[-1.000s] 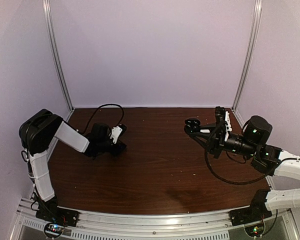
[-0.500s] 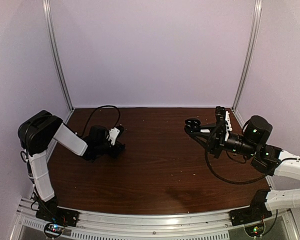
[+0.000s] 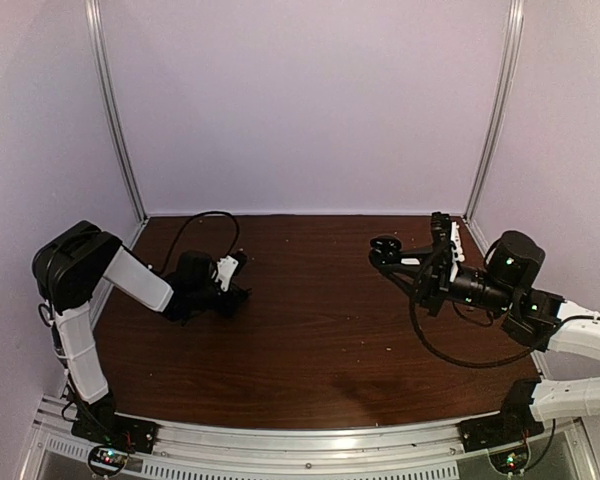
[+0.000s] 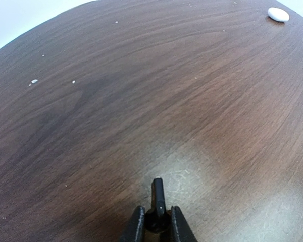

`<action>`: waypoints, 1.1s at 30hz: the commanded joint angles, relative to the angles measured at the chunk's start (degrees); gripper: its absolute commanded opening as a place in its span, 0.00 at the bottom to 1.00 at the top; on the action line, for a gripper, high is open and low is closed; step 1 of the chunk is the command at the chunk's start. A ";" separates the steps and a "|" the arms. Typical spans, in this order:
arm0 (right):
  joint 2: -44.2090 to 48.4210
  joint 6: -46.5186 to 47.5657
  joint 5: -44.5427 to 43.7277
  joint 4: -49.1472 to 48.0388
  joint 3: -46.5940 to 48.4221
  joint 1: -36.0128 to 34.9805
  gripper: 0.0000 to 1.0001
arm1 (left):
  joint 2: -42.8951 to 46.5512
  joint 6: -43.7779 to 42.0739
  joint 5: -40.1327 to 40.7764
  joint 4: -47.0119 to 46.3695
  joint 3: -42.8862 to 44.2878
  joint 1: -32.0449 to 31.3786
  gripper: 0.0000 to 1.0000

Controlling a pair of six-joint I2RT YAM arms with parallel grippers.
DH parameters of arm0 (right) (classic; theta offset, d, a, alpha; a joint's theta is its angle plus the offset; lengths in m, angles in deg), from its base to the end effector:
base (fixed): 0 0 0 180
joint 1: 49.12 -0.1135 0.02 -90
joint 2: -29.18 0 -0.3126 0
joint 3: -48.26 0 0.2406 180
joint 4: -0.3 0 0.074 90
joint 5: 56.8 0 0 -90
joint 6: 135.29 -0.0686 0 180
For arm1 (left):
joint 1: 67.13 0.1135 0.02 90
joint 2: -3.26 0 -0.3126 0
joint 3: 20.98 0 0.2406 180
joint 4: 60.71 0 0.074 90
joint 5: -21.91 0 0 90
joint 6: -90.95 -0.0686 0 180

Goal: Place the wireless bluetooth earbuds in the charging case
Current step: Pick up the right earbud from the center of the board, then insert the right earbud into the right side groove of the charging case.

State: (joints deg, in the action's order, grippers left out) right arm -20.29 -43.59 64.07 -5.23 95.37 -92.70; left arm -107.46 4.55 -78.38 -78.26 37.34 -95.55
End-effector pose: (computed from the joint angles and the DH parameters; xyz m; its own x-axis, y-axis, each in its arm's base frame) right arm 0.1133 0.1564 0.3485 0.0686 0.0301 -0.9972 -0.9612 0.2696 -0.0580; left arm 0.3403 -0.1981 0.1344 -0.5391 0.2215 -0.8126 0.5645 0.8111 -0.1534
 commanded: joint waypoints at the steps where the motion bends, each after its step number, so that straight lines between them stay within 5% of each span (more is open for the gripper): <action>1: 0.24 -0.08 -1.40 -2.17 -0.52 0.62 0.00 | 3.35 1.15 -1.14 7.04 1.04 0.31 0.09; 9: -1.94 1.07 -1.78 -1.88 -1.47 0.78 0.00 | 12.16 1.69 -3.02 19.10 4.45 -1.82 0.09; 15: -5.22 1.82 -2.47 -3.39 -1.92 0.82 0.00 | 21.09 1.51 -11.16 37.44 10.15 -5.24 0.09; 21: -6.90 3.28 -7.78 -17.38 -8.58 0.58 0.00 | 29.12 2.75 -13.89 57.17 19.62 -10.81 0.09; 33: -19.11 13.16 -15.69 -25.76 -8.37 -4.12 0.00 | 27.52 5.36 -18.90 78.88 36.20 -17.36 0.10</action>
State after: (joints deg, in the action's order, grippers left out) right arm -37.74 -34.41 53.62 -24.72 86.51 -94.90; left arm -78.00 8.48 -95.23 -7.81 68.99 -111.53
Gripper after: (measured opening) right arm 0.199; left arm 0.141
